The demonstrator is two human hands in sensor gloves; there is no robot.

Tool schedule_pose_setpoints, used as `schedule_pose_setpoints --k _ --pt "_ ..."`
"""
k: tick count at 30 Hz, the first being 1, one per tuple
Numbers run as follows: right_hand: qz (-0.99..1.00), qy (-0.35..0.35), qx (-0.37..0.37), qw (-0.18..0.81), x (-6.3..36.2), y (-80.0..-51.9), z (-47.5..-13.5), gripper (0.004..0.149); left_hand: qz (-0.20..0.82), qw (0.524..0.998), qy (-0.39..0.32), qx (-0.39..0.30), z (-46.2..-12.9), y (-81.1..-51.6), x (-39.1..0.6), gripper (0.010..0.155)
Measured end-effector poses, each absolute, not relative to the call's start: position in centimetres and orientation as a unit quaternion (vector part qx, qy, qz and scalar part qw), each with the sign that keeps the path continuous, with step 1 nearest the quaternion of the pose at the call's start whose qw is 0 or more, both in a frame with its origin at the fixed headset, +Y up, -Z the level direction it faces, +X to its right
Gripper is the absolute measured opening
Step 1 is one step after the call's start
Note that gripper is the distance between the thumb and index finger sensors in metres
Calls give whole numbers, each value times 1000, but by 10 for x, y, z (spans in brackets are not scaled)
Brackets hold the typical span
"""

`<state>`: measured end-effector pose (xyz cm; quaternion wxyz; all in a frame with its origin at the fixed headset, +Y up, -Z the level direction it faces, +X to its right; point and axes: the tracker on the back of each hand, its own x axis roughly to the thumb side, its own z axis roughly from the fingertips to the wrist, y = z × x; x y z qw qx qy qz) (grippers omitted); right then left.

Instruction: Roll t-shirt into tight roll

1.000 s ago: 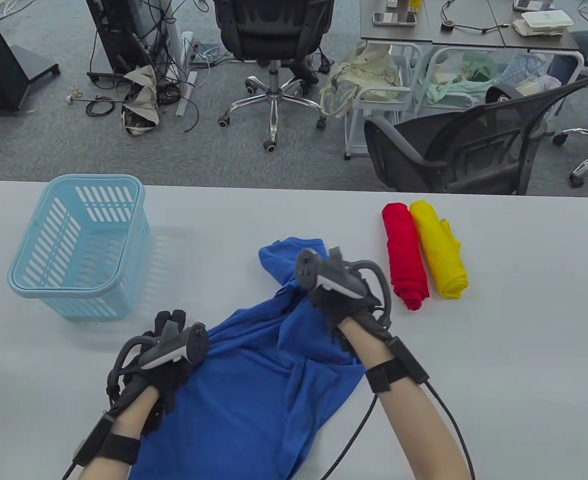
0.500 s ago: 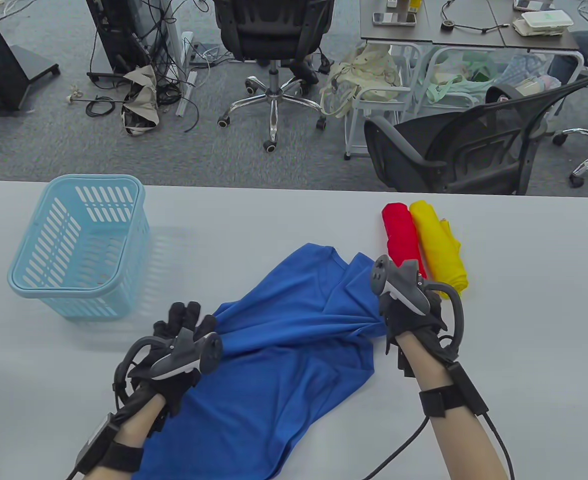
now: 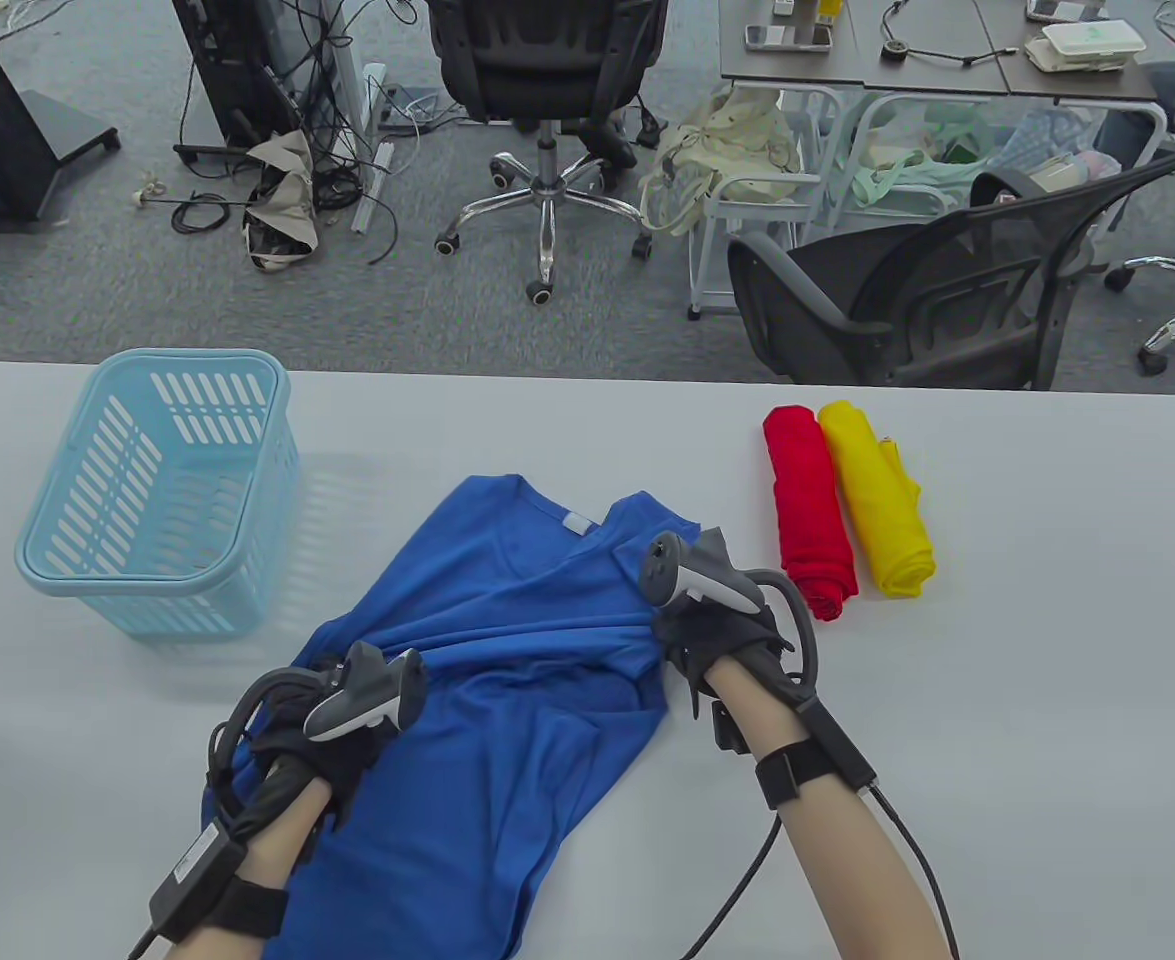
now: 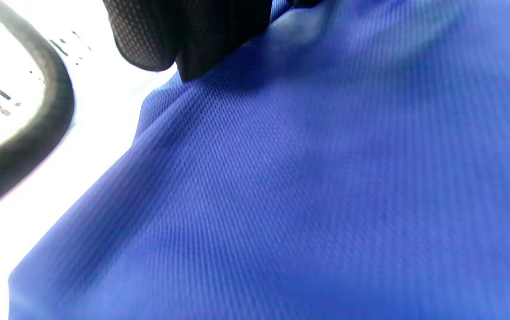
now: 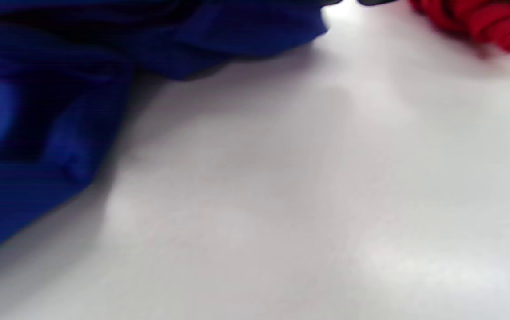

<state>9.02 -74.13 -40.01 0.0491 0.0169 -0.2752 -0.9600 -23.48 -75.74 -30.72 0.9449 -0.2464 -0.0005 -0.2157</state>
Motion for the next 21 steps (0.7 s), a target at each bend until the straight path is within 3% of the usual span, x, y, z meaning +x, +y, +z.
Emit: schedule_pose_setpoints --k 3,5,7,9,10,14,16,18,21 --pt "-952 -270 71 123 94 -733 -403 59 -218 952 3 -213 -307 -755 -235 75" --pt "-951 -276 71 118 93 -726 -401 59 -177 954 -14 -243 -306 -763 -237 79" --pt "-964 -252 23 78 85 -722 -398 59 -143 956 -49 -252 -309 -774 -239 79" --pt "-955 -285 -78 17 75 -729 -398 59 -127 948 -47 -288 -314 -785 -242 79" --pt "-952 -293 -86 4 73 -733 -398 60 -123 946 -47 -297 -315 -788 -243 79" --pt "-949 -314 -13 8 83 -749 -404 60 -162 946 -16 -281 -318 -781 -247 82" --pt "-956 -286 30 65 90 -745 -406 58 -176 942 -7 -285 -318 -780 -247 82" --pt "-939 -310 72 128 97 -740 -406 58 -204 938 -2 -280 -318 -779 -243 84" --pt "-943 -295 81 130 99 -734 -403 58 -202 940 -9 -274 -317 -782 -242 84"
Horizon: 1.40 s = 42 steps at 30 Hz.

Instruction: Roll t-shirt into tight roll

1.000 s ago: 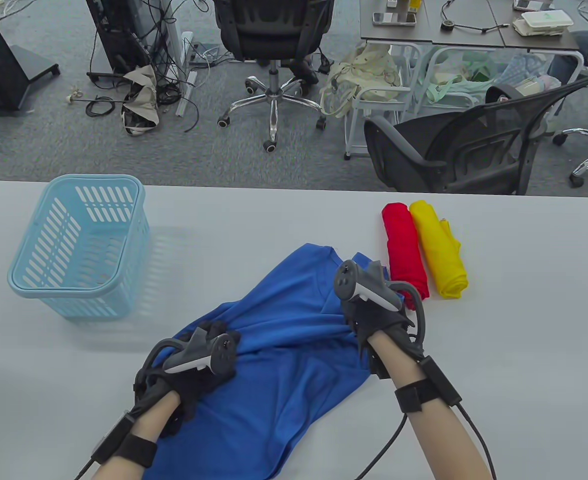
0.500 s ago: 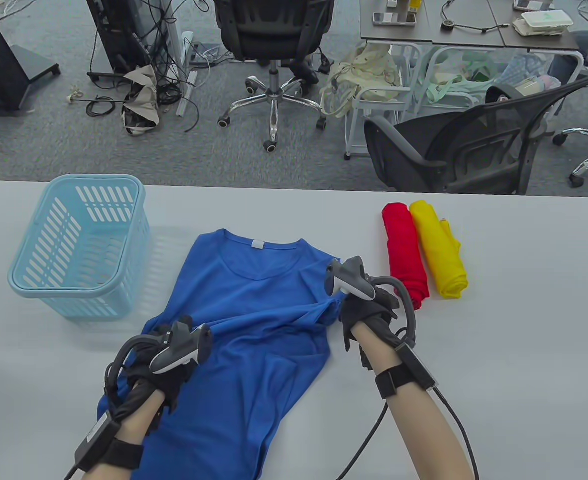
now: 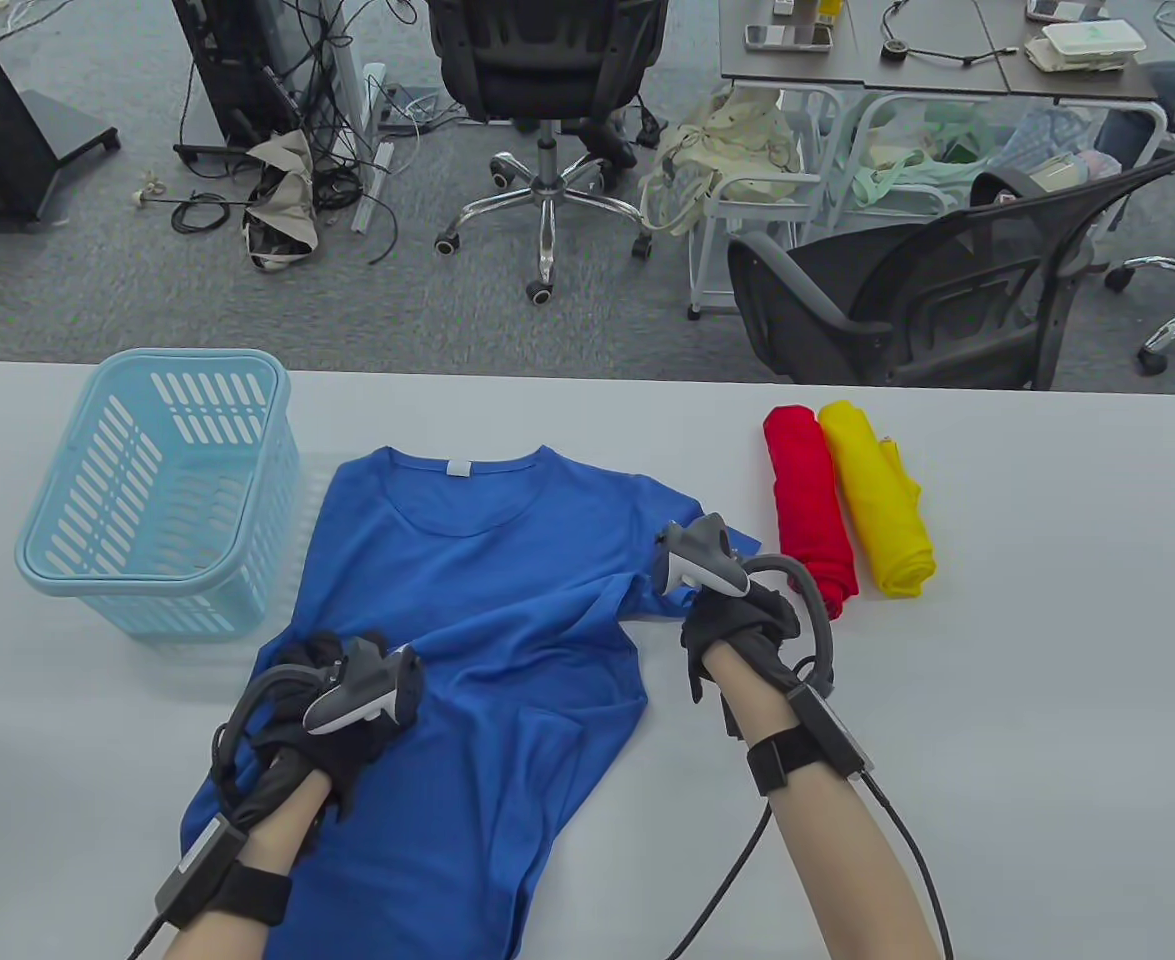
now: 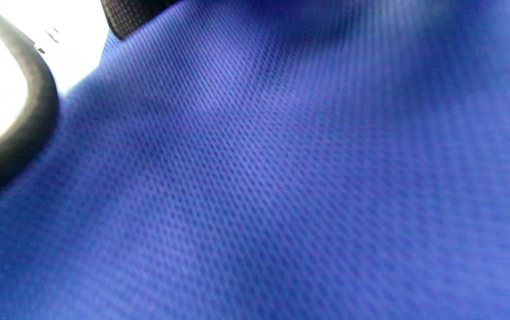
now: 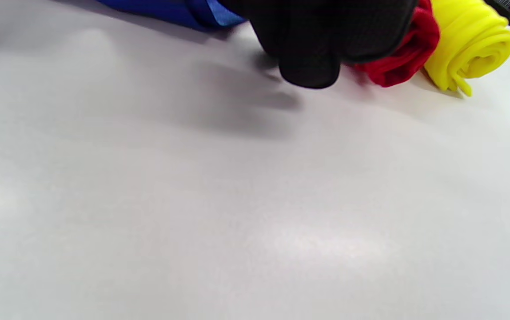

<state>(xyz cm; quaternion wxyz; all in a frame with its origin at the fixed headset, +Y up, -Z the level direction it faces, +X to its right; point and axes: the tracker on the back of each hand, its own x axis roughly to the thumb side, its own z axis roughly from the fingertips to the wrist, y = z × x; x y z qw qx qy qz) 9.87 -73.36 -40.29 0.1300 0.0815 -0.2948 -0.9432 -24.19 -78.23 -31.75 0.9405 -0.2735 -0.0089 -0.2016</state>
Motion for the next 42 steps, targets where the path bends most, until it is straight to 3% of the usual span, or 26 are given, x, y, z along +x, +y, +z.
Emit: schedule_pose_setpoints --k 4,6,8,12,17,22,25,28,34,42 --pt "-965 -243 40 87 82 -724 -400 60 -164 948 -23 -272 -316 -787 -244 82" --pt "-964 -260 -35 33 71 -728 -403 60 -164 948 -23 -273 -316 -788 -244 82" --pt "-955 -292 -51 -17 63 -737 -406 62 -163 947 -21 -275 -315 -786 -244 82" --pt "-951 -308 2 2 74 -751 -417 61 -133 948 -13 -289 -317 -787 -252 84" --pt "-946 -307 97 27 93 -736 -427 59 -101 946 -22 -306 -319 -788 -254 88" --pt "-965 -255 60 23 65 -722 -426 64 -89 946 -48 -307 -316 -791 -242 88" --pt "-964 -265 17 -12 40 -734 -427 66 -107 946 -68 -299 -313 -791 -226 86" --pt "-952 -305 32 -3 28 -764 -427 68 -140 949 -79 -271 -308 -787 -212 83" --pt "-944 -323 73 3 63 -788 -422 78 -225 952 -43 -203 -308 -767 -212 76" --pt "-953 -299 39 -18 79 -803 -405 77 -131 972 -34 -191 -313 -748 -214 71"
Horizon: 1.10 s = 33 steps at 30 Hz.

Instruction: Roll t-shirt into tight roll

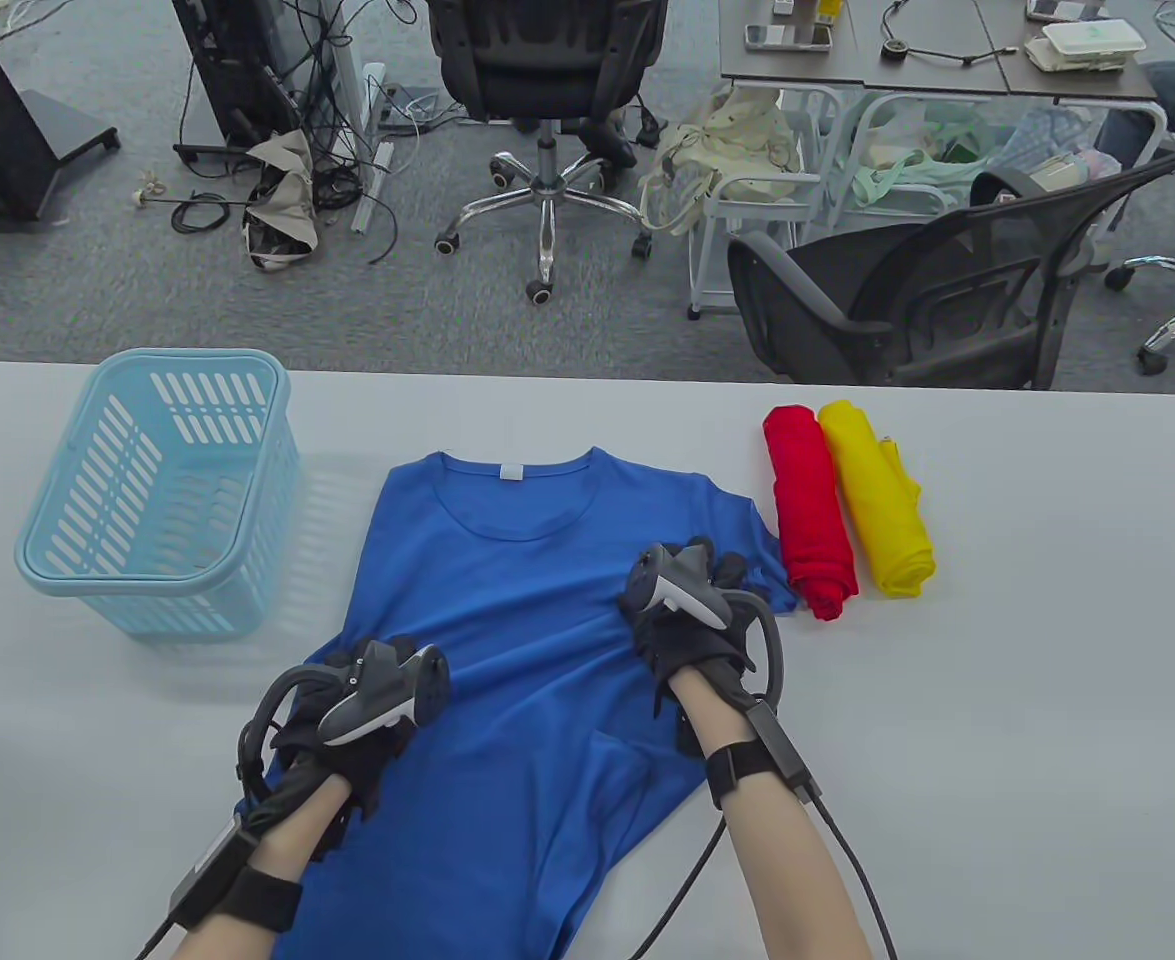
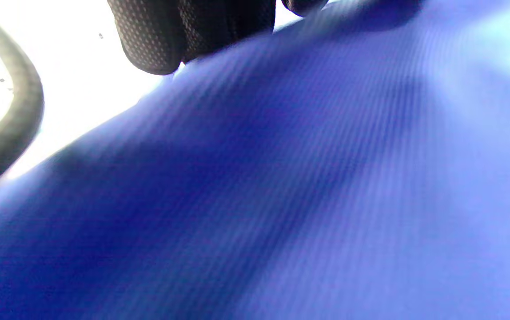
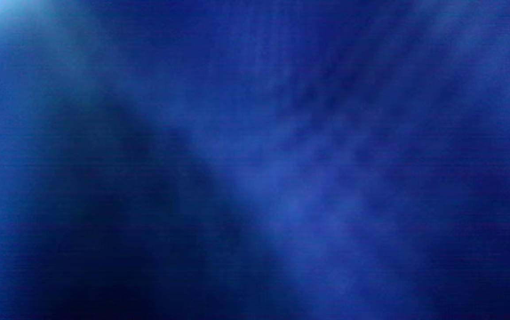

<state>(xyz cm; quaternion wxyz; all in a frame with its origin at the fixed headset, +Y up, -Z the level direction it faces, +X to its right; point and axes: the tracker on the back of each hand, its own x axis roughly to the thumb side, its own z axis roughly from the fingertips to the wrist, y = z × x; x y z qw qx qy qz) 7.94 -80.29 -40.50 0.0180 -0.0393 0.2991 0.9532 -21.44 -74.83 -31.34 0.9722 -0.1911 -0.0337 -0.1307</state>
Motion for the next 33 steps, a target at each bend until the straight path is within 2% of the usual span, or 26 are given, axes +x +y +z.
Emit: schedule_pose_setpoints --k 2,6,8,11,13,16,17,18,20,21,22,24,25,26,27,28,29,30,32,33 --pt "955 294 -28 25 82 -805 -403 77 -120 979 -17 -166 -323 -735 -215 69" --pt "954 297 -21 37 84 -806 -400 78 -110 974 44 -194 -361 -728 -225 64" --pt "954 298 -20 36 84 -806 -398 78 -114 966 98 -210 -391 -732 -234 62" --pt "953 298 -20 38 85 -807 -397 76 -145 951 150 -228 -417 -742 -236 63" --pt "953 300 -24 36 84 -806 -397 75 -173 940 162 -244 -433 -753 -233 71" --pt "953 300 -25 33 84 -805 -396 75 -134 936 182 -268 -446 -765 -232 83" --pt "953 299 -25 35 84 -805 -396 75 -117 940 205 -248 -448 -764 -232 81" --pt "953 300 -25 35 84 -806 -396 75 -83 951 206 -216 -449 -762 -232 73" --pt "953 300 -24 36 84 -806 -396 76 -52 961 199 -187 -451 -757 -226 45" --pt "953 300 -24 36 84 -806 -396 76 -112 958 188 -187 -451 -754 -217 44" --pt "953 300 -24 36 84 -806 -396 76 -216 951 162 -152 -449 -747 -205 44" --pt "953 301 -24 36 84 -806 -396 76 -290 946 118 -90 -441 -732 -186 44" --pt "953 301 -24 36 84 -806 -396 76 -262 959 79 -74 -434 -720 -175 44" --pt "953 301 -24 37 84 -806 -396 76 -177 980 -3 -96 -427 -708 -168 45" --pt "953 301 -24 37 84 -806 -396 76 -71 983 -104 -135 -422 -701 -164 46" --pt "953 301 -24 37 84 -807 -396 76 22 971 -164 -173 -419 -695 -162 48" --pt "953 301 -24 37 84 -807 -396 76 104 961 -142 -214 -413 -686 -160 47" --pt "952 301 -23 37 84 -807 -396 76 129 959 -125 -221 -407 -675 -160 47" --pt "952 302 -23 37 84 -807 -396 76 74 971 -146 -175 -408 -662 -165 44" --pt "952 302 -23 37 84 -807 -396 76 21 980 -106 -165 -411 -661 -170 43"
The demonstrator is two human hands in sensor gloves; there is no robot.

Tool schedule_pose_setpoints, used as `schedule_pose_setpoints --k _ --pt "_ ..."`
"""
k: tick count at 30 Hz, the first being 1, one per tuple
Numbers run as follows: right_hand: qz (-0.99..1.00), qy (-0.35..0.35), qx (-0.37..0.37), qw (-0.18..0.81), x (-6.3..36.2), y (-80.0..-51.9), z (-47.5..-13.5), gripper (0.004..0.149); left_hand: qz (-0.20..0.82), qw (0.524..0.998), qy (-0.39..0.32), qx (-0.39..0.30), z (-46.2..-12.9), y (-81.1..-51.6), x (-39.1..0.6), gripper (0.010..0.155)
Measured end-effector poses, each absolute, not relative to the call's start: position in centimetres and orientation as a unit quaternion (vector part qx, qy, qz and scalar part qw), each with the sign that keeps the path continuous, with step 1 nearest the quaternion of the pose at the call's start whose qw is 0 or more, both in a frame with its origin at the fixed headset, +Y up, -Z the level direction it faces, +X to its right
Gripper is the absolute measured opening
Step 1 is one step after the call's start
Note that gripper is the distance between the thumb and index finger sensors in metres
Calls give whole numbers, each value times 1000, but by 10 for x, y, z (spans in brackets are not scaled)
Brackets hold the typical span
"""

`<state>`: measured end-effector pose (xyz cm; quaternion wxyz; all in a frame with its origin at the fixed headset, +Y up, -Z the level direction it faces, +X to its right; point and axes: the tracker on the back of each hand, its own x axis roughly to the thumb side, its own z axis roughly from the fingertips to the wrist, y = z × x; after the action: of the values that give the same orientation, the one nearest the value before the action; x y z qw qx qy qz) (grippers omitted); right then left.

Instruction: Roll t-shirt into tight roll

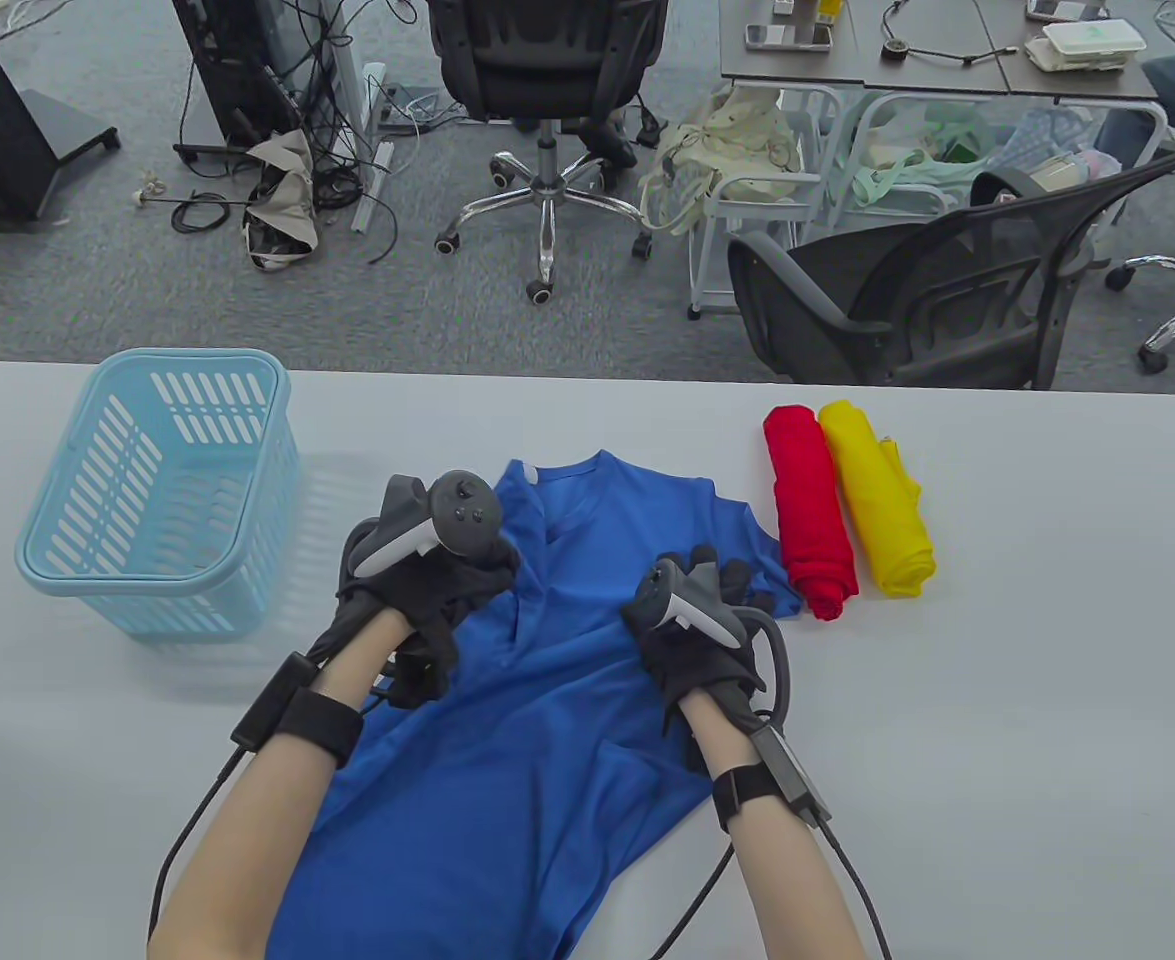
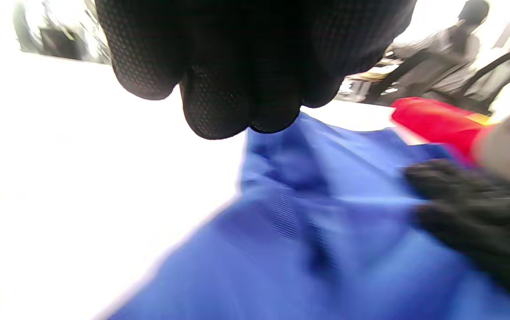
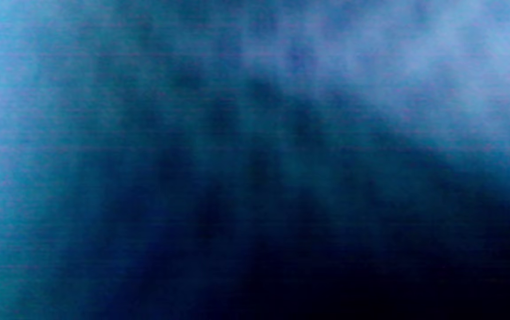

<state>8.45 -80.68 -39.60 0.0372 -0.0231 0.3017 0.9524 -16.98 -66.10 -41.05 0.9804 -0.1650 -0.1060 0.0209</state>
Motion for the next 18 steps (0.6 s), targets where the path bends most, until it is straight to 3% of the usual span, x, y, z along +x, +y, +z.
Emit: schedule_pose_setpoints --k 2,4,8,10,13,15,18 --pt "952 302 -23 37 84 -807 -396 76 -59 981 -59 -175 -418 -671 -178 45" --pt "952 302 -23 36 84 -807 -396 76 -91 968 -29 -231 -424 -690 -183 56" --pt "952 302 -24 36 84 -807 -396 76 -51 955 -28 -292 -425 -733 -178 75" --pt "952 302 -24 36 84 -807 -396 76 -46 954 -33 -294 -424 -746 -169 71" --pt "952 302 -24 36 84 -807 -396 76 -139 964 -44 -221 -426 -741 -155 42" --pt "952 302 -24 36 84 -807 -396 76 -181 960 -29 -211 -430 -727 -155 41" --pt "952 302 -24 36 84 -807 -396 76 -335 936 73 -84 -445 -688 -165 37"
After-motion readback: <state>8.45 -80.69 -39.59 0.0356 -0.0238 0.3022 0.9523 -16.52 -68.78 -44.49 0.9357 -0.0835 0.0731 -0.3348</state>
